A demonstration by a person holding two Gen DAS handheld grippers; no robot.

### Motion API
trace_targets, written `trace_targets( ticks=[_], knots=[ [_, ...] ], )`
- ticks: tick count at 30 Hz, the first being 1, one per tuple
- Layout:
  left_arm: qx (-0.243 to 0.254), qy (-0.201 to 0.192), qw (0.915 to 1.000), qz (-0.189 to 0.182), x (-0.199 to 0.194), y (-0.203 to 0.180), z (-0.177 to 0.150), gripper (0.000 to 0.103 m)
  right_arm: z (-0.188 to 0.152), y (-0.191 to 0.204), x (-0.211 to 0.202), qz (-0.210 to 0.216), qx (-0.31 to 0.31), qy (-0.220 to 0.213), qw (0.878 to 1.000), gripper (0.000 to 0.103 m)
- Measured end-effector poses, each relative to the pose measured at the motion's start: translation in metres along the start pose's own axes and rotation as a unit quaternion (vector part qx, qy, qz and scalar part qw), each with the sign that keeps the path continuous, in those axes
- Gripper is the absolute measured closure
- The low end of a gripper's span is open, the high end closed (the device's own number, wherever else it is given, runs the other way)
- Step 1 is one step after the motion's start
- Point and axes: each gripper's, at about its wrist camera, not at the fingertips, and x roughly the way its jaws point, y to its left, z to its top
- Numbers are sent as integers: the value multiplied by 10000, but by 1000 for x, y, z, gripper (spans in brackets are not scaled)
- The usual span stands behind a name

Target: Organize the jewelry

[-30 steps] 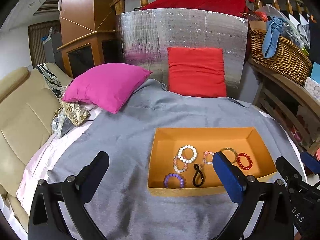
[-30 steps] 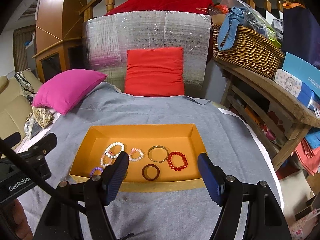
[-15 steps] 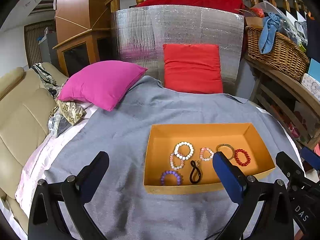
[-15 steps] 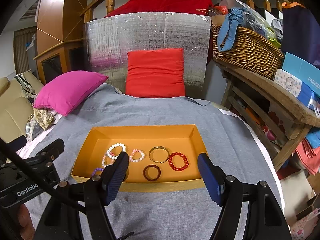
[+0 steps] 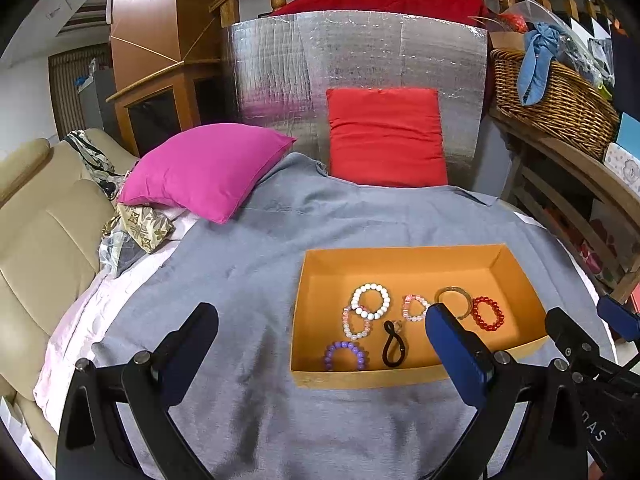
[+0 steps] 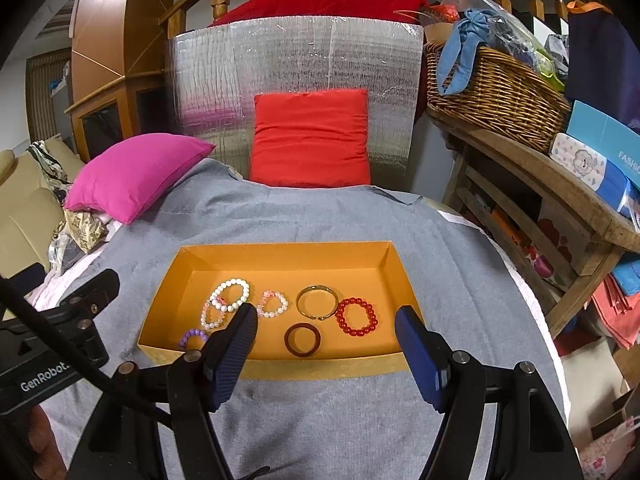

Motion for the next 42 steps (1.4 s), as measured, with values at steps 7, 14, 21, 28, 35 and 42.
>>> trace_targets(
  ticks=[7, 14, 21, 28, 35, 42],
  knots=[
    [167, 32, 9998, 32, 8, -5, -5, 0, -5, 1, 9, 11, -26, 129, 9999, 28],
    [225, -39, 9997, 42, 14, -8, -8, 0, -5, 0, 11, 0, 12, 116, 9999, 28],
    [224, 15, 9997, 53, 20, -8, -9, 0, -6, 0, 15, -30, 8, 153, 9999, 28],
    [196, -26, 9998, 29, 17, -8, -8, 0, -6, 0, 14, -36, 14, 147, 9999, 28],
    [225, -68, 9997, 9, 14, -8, -8, 0, -6, 1, 15, -36, 21, 148, 9999, 28],
    [298, -225, 9993, -34, 11, -7, -10, 0, -6, 1, 17, -38, 21, 141, 9999, 28]
  ],
)
